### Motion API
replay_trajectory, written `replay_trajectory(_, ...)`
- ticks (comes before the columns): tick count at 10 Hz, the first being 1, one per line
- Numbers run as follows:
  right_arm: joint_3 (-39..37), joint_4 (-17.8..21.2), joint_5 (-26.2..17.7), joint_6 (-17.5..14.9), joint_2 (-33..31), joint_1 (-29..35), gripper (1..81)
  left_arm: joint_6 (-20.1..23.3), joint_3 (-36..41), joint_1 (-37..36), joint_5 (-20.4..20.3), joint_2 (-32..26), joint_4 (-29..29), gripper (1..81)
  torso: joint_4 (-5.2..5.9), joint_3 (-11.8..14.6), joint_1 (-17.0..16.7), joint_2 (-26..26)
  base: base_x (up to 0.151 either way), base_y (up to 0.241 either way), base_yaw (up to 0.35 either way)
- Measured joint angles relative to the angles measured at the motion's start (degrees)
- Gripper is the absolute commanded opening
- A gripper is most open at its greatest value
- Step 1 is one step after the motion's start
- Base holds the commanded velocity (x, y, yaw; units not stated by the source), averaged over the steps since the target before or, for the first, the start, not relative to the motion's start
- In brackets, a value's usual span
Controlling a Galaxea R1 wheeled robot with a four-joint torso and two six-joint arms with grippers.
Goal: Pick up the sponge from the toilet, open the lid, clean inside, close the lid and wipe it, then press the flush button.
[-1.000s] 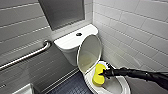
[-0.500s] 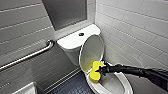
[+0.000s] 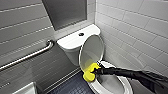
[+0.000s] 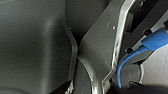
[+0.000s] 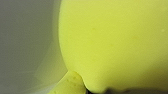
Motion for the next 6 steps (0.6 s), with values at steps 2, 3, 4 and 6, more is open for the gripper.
replay_trajectory(2, -0.3, 0.3, 6.6, 0.2, -0.2, -3.1, 1.0, 0.0, 0.0, 0.0, 0.0, 0.0, 0.0, 81.1, 0.0, 0.0, 0.0, 0.0, 0.0, 0.0, 0.0)
replay_trajectory(3, 1.4, 0.3, 8.6, 0.4, -1.5, -3.9, 1.0, 0.0, 0.0, 0.0, 0.0, 0.0, 0.0, 81.1, 0.0, 0.0, 0.0, 0.0, 0.0, 0.0, 0.0)
replay_trajectory(4, 4.2, 0.3, 9.6, 0.4, -3.3, -4.9, 1.0, 0.0, 0.0, 0.0, 0.0, 0.0, 0.0, 81.1, 0.0, 0.0, 0.0, 0.0, 0.0, 0.0, 0.0)
replay_trajectory(6, 12.1, 0.2, 9.3, 0.4, -8.1, -7.8, 1.0, 0.0, 0.0, 0.0, 0.0, 0.0, 0.0, 81.1, 0.0, 0.0, 0.0, 0.0, 0.0, 0.0, 0.0)
